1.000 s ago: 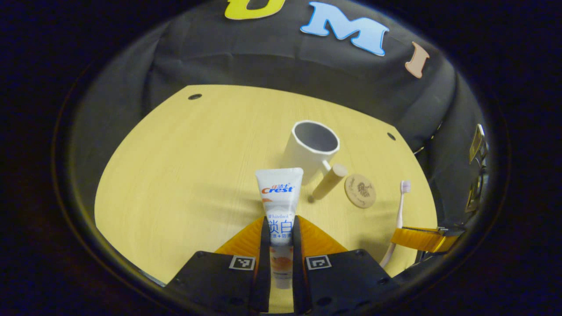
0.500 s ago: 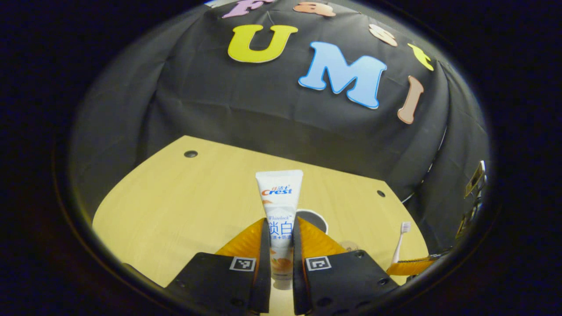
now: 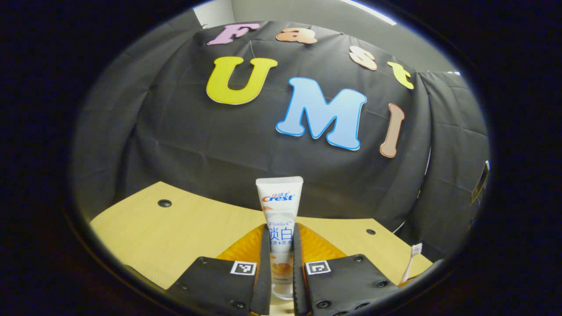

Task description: Put the toothbrush and toothpaste on the desktop into the cup, then pick up the cup and place it on the coaster on the desktop.

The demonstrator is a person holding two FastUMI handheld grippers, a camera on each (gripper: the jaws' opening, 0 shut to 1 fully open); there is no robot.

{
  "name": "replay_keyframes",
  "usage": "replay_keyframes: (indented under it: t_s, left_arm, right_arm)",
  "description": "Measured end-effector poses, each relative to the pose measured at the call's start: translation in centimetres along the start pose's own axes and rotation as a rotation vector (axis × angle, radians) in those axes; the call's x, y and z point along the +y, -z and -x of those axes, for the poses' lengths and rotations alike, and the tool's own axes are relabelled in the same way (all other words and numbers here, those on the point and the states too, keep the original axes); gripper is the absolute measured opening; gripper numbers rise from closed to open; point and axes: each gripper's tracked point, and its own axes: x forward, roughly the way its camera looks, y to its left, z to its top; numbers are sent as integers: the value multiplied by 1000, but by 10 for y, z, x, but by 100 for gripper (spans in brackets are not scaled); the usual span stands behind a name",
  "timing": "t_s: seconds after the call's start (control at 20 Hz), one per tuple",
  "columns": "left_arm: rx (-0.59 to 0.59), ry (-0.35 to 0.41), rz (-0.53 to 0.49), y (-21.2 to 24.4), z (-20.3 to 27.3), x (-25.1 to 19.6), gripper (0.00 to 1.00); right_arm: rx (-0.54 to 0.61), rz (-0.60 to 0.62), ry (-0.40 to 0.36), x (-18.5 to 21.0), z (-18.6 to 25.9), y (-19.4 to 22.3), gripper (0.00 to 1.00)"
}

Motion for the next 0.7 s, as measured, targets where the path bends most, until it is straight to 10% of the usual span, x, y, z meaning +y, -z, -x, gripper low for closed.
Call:
replay_keyframes:
  t_s: [0.7]
  left_arm:
    - [197, 39, -97, 93, -14, -7, 31]
  right_arm:
    - [2, -34, 60, -17, -4, -6, 5]
